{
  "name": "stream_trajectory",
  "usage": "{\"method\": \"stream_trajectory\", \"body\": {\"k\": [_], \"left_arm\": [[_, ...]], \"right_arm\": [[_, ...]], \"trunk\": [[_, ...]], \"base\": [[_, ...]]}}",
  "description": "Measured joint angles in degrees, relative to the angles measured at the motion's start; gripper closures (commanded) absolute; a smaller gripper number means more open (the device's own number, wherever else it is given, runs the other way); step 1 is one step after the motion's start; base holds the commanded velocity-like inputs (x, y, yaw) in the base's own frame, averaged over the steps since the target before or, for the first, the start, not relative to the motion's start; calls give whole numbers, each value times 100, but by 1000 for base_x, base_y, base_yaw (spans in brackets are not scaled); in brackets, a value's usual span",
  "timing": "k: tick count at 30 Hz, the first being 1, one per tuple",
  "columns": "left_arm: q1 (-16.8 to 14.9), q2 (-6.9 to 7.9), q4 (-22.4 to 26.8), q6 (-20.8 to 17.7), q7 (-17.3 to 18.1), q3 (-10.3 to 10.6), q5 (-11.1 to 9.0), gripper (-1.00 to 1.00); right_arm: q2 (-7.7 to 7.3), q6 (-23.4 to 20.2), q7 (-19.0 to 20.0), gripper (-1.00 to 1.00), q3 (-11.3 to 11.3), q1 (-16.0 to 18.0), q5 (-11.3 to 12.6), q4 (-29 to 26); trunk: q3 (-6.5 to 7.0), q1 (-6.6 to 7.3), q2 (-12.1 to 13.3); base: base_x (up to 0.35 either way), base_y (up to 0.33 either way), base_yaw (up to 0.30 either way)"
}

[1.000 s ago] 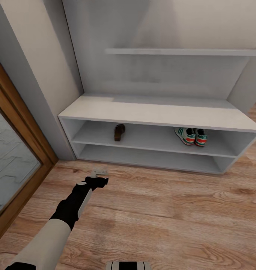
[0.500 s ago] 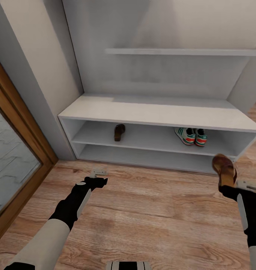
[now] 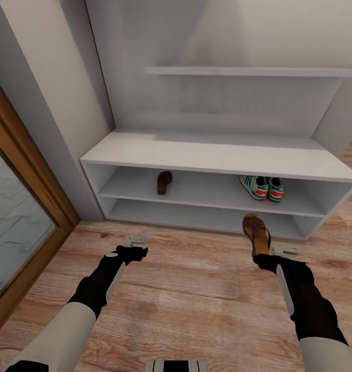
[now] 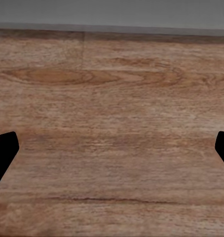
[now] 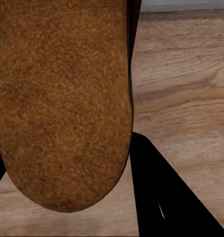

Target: Pick up the two gym shoes and the two sandals from the corridor floor and place them onto the hallstand (shoe rack) in the corridor, making sure they are on the rack and not on the floor. Arrange them so the two gym shoes are next to each other and the two sandals are next to each other.

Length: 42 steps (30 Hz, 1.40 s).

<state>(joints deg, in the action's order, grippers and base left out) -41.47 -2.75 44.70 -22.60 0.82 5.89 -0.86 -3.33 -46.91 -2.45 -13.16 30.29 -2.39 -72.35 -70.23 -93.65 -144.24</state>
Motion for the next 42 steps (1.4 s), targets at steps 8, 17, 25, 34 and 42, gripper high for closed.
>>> {"method": "stream_trajectory", "body": {"k": [8, 17, 25, 34, 42], "left_arm": [[0, 0, -58, 53, 34, 4, 1, -100], [0, 9, -190, 196, 493, 16, 8, -100], [0, 67, -316, 399, 936, 136, 184, -100], [0, 384, -331, 605, 1860, 140, 329, -100], [1, 464, -505, 750, 2435, 379, 343, -100]], "right_arm": [[304, -462, -3, 100, 742, 0, -29, -1], [569, -774, -1, 100, 1342, 16, -9, 1], [663, -1030, -8, 100, 1480, 35, -84, -22], [657, -1044, -10, 100, 1503, 36, -98, -20], [661, -1044, -11, 100, 1504, 36, -104, -21]], "trunk": [[0, 0, 0], [0, 0, 0], [0, 0, 0], [0, 0, 0], [-30, 0, 0]], "base": [[0, 0, 0], [0, 0, 0], [0, 0, 0], [0, 0, 0], [0, 0, 138]]}}
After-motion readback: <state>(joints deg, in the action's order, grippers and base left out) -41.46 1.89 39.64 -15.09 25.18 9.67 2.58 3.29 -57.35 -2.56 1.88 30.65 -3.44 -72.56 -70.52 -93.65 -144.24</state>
